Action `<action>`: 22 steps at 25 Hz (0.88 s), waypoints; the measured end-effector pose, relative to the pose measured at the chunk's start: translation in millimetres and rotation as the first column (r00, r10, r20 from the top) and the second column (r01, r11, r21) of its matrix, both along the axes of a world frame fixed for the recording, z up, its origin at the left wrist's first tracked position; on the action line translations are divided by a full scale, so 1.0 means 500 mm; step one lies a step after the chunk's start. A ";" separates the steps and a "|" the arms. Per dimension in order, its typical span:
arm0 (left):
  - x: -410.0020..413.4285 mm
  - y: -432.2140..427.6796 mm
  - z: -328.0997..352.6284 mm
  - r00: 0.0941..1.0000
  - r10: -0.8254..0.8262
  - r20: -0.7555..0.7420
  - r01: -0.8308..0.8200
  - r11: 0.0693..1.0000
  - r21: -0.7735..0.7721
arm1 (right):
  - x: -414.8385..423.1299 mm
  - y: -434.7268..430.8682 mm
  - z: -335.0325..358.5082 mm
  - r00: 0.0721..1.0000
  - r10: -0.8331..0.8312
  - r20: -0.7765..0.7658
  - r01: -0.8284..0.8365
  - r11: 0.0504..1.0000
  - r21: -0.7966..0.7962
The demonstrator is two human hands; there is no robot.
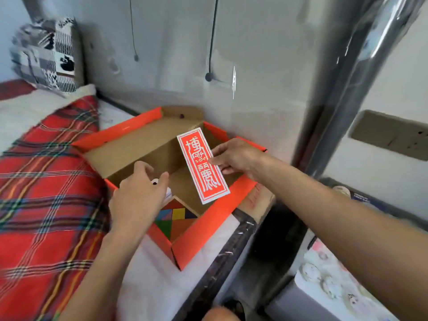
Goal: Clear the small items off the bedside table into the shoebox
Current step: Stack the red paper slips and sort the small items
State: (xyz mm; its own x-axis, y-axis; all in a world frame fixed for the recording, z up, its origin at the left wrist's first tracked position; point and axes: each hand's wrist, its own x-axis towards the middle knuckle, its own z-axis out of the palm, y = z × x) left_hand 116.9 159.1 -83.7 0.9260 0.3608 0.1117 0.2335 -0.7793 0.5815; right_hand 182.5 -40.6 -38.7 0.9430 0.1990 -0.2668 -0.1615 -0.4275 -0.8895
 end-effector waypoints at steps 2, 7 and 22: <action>0.012 0.048 -0.023 0.994 0.077 -0.072 -0.070 0.993 0.099 | 0.064 0.032 -0.040 0.990 0.103 -0.096 -0.118 0.979 -0.169; 0.030 0.066 -0.052 0.999 0.044 0.009 -0.045 0.987 0.156 | 0.161 0.100 -0.126 0.935 0.181 -0.307 -0.291 0.883 -0.368; 0.033 0.069 -0.062 0.999 -0.003 0.053 -0.007 0.982 0.191 | 0.191 0.161 -0.193 0.938 0.337 -0.083 -0.270 0.560 -0.783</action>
State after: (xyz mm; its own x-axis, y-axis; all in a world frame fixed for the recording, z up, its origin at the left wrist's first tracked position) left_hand 133.3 193.8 -114.8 0.9162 0.3301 0.2271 0.2084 -0.8767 0.4335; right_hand 278.1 40.0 -135.3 0.8888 0.2271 -0.3981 0.1577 -0.9671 -0.1997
